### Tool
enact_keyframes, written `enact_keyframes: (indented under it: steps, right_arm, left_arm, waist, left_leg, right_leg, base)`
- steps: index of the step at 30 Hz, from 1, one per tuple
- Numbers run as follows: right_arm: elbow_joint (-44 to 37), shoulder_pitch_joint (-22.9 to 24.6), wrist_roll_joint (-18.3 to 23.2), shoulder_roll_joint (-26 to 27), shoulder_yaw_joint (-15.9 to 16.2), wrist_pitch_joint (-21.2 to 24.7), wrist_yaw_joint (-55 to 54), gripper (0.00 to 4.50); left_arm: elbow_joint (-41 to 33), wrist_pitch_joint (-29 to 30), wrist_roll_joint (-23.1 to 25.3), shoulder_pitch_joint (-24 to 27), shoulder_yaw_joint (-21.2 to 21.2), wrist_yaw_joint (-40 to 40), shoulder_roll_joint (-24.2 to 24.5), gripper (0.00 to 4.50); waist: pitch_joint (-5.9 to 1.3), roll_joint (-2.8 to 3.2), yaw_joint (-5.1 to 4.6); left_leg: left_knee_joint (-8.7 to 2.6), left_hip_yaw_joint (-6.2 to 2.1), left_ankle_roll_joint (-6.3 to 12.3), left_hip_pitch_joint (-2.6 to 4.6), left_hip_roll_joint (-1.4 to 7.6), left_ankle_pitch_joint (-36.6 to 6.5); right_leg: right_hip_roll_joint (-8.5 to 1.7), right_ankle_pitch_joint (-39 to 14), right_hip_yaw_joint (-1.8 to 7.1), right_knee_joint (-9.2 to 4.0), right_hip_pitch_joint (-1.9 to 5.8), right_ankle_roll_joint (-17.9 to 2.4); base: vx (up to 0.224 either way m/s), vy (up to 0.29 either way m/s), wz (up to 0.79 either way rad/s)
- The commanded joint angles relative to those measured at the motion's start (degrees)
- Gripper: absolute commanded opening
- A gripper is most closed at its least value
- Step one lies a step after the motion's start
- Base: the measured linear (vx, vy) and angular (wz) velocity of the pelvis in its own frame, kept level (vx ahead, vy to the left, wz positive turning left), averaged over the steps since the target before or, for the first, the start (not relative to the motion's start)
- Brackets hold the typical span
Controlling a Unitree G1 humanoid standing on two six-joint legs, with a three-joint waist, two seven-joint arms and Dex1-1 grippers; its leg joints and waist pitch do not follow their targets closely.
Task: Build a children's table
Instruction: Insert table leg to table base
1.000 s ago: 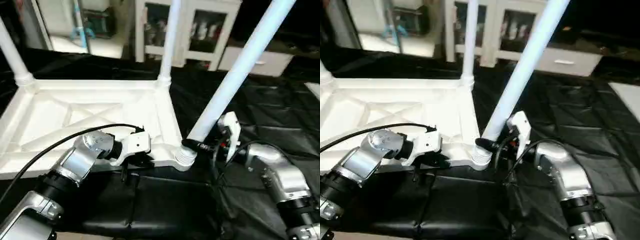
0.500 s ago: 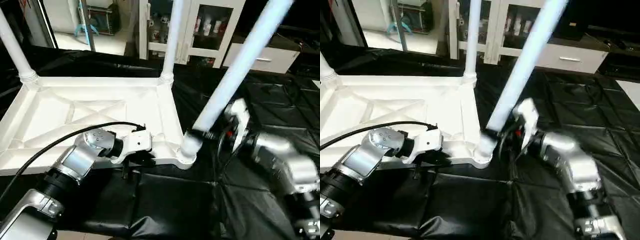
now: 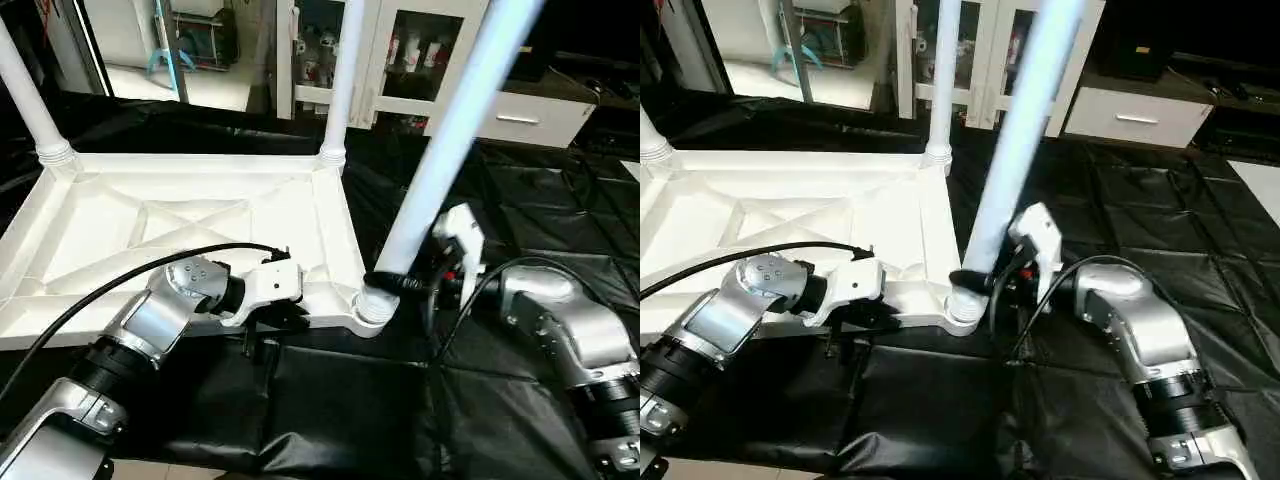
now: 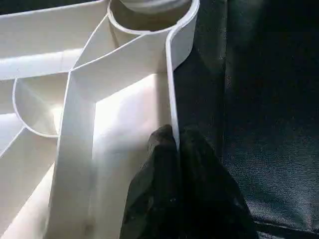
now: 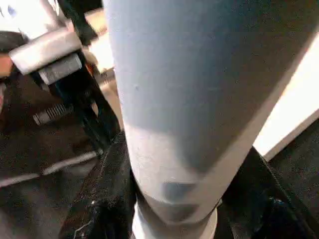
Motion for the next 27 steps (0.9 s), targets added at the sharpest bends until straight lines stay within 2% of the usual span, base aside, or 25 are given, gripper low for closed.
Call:
enact_keyframes:
  steps: [1, 3, 6, 10, 12, 13, 18, 20, 22, 27]
  right_arm:
    - [1.9, -2.1, -2.8, -0.2, 1.4, -1.1, -0.2, 1.84]
    - [2.7, -2.7, -3.7, -0.1, 2.0, -1.5, -0.3, 1.84]
    - [5.7, -5.0, -4.7, 0.5, 2.8, -1.5, -0.5, 1.84]
    - [8.9, -8.2, -6.6, 0.0, 5.5, -1.1, 2.5, 1.84]
    - [9.1, -8.4, -6.7, 0.0, 5.8, -1.0, 2.8, 1.84]
    - [10.0, -9.3, -7.1, -0.1, 6.7, -0.8, 4.4, 1.84]
    - [10.1, -9.9, -7.1, -0.2, 7.7, -0.4, 6.9, 1.84]
    - [9.8, -10.1, -6.8, -0.4, 8.2, 0.0, 8.2, 1.84]
    - [9.8, -10.1, -6.7, -0.4, 8.3, 0.3, 8.7, 1.84]
    - [10.5, -10.3, -7.3, -0.5, 8.4, 0.4, 9.5, 1.84]
  left_arm:
    - [0.6, 0.4, 2.7, 0.9, -2.5, -0.9, 0.7, 0.00]
    - [0.5, 0.5, 2.6, 0.9, -2.5, -1.0, 0.7, 0.00]
    - [0.4, 0.6, 2.6, 0.7, -2.6, -1.2, 0.7, 0.00]
    - [0.0, 0.7, 2.5, 0.9, -2.7, -1.6, 1.0, 0.00]
    - [0.0, 0.7, 2.5, 0.9, -2.7, -1.6, 1.0, 0.00]
    - [-0.2, 0.8, 2.5, 1.0, -2.7, -1.6, 1.0, 0.00]
    - [-0.5, 1.0, 2.5, 1.2, -2.7, -1.6, 1.0, 0.00]
    - [-0.8, 1.3, 2.4, 1.3, -2.6, -1.7, 1.2, 0.00]
    - [-0.8, 1.3, 2.4, 1.4, -2.5, -1.7, 1.2, 0.00]
    - [-1.1, 1.5, 2.3, 1.7, -2.5, -1.6, 1.5, 0.00]
  waist:
    - [-2.65, 0.15, -0.24]
    - [-2.60, 0.20, -0.31]
    - [-2.64, 0.22, -0.61]
    - [-2.87, 0.22, -0.65]
    - [-2.86, 0.24, -0.63]
    - [-2.88, 0.05, -0.63]
    - [-2.93, 0.08, -0.55]
    - [-2.98, -0.11, -0.53]
    - [-2.93, 0.02, -0.43]
    - [-2.98, -0.09, -0.30]
  left_leg:
    - [-3.27, -0.62, 0.34, 1.10, 1.99, -7.7]
    - [-3.29, -0.61, -0.17, 1.13, 2.03, -8.8]
    - [-3.26, -0.63, -0.35, 1.12, 1.98, -8.6]
    - [-2.91, -0.56, 0.54, 1.11, 1.86, -6.5]
    - [-2.90, -0.55, 0.77, 1.10, 1.87, -6.4]
    - [-2.87, -0.55, 1.00, 1.09, 1.90, -6.5]
    - [-2.82, -0.60, 1.35, 1.11, 1.97, -6.1]
    - [-2.77, -0.57, 1.33, 1.14, 1.97, -5.9]
    - [-2.79, -0.57, 1.33, 1.19, 2.00, -6.1]
    - [-2.72, -0.54, 1.20, 1.24, 1.97, -6.0]
  right_leg:
    - [-2.95, 0.2, 1.37, -2.98, 1.76, -12.4]
    - [-3.04, -1.3, 1.39, -3.07, 1.66, -12.3]
    - [-2.89, -0.9, 1.37, -2.97, 1.65, -12.6]
    - [-2.71, 3.5, 1.31, -2.47, 1.86, -13.5]
    - [-2.77, 3.7, 1.31, -2.48, 1.90, -13.7]
    - [-2.82, 3.5, 1.29, -2.45, 1.96, -13.9]
    - [-2.82, 4.0, 1.23, -2.34, 1.99, -14.1]
    - [-2.84, 4.3, 1.26, -2.28, 2.00, -14.3]
    - [-2.83, 3.9, 1.24, -2.31, 1.92, -14.4]
    - [-2.82, 4.2, 1.26, -2.25, 1.93, -14.4]
  base:
    - [0.000, 0.000, 0.00]
    - [0.000, 0.000, 0.00]
    - [0.000, 0.000, 0.00]
    - [0.000, 0.000, 0.00]
    - [0.000, 0.000, 0.00]
    - [0.000, 0.000, 0.00]
    - [0.000, 0.000, 0.00]
    - [0.000, 0.000, 0.00]
    - [0.000, 0.000, 0.00]
    - [0.000, 0.000, 0.00]
